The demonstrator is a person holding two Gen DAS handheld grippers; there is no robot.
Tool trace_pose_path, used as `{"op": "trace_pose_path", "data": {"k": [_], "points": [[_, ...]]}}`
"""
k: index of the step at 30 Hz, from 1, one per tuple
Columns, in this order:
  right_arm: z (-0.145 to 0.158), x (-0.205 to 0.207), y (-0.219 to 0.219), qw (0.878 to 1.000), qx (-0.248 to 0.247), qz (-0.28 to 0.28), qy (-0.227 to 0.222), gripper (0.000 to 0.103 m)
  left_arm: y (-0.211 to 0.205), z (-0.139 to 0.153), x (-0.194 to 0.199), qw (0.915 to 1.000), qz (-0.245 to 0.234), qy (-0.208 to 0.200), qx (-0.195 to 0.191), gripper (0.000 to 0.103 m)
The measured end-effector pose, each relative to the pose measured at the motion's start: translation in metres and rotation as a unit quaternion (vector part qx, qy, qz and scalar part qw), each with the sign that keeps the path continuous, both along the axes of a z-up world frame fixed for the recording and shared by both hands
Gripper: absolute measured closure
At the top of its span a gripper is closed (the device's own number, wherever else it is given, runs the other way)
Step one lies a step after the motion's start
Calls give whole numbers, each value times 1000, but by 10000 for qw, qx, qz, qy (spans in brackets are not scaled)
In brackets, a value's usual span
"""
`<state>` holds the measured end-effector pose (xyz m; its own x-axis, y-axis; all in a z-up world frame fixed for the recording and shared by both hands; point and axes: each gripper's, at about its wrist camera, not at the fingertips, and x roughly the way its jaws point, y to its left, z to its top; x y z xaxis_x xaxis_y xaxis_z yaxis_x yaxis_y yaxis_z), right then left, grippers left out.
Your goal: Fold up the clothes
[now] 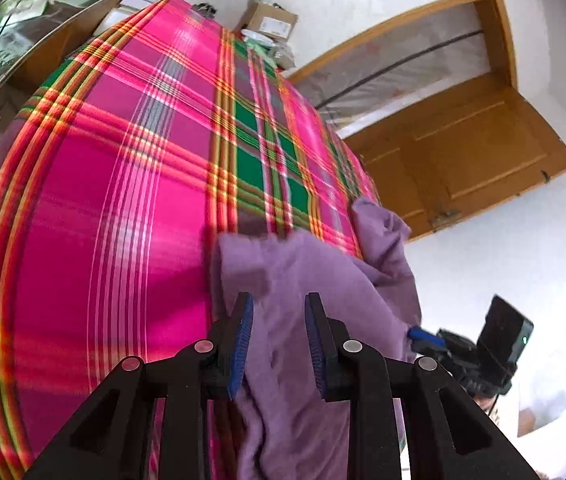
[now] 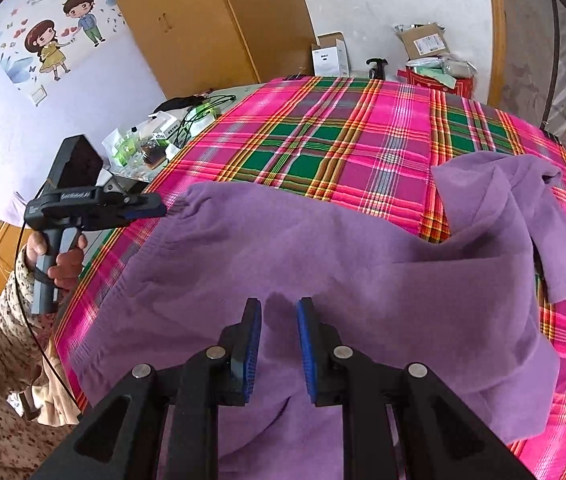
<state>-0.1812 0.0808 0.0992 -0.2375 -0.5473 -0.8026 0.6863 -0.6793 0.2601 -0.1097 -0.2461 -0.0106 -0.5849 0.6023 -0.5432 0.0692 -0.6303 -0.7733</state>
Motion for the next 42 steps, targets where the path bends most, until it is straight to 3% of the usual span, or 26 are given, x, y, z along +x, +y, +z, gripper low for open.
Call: {"op": "trace_pose_path", "data": {"k": [4, 10, 18, 24, 27, 29, 30, 32, 39, 42], "points": [[-3, -5, -3, 10000, -56, 44, -62, 84, -7, -11, -15, 9992, 199, -331, 79, 75], [-6, -11, -9, 9998, -68, 167, -76, 79, -16, -20, -13, 9979, 407, -485, 153, 75], [-14, -13, -10, 9997, -47, 145, -189, 79, -1, -18, -24, 9932, 108, -300, 1121, 73], [-15, -15, -13, 9998, -4, 115, -169, 79, 25, -2, -28, 9969, -317, -266, 671, 73], [-16, -15, -17, 9998, -11, 110, -173, 79, 24, -6, -41, 9976, -111, -496, 474, 74], [-17, -14, -20, 9998, 26, 134, -164, 79, 18, -7, -43, 9972, 103, -446, 596, 75], [-18, -14, -21, 9998, 43, 142, -162, 79, 14, -7, -42, 9971, 198, -403, 612, 85], [-19, -16, -23, 9998, 59, 131, -171, 79, 8, -4, -41, 9975, 388, -325, 492, 93], [-19, -21, -37, 9997, 128, 197, -20, 79, -11, 2, -34, 9961, 869, -106, 84, 97], [-15, -25, -44, 9993, 249, 185, 221, 79, -23, 0, -33, 9945, 1035, -113, 100, 97]]}}
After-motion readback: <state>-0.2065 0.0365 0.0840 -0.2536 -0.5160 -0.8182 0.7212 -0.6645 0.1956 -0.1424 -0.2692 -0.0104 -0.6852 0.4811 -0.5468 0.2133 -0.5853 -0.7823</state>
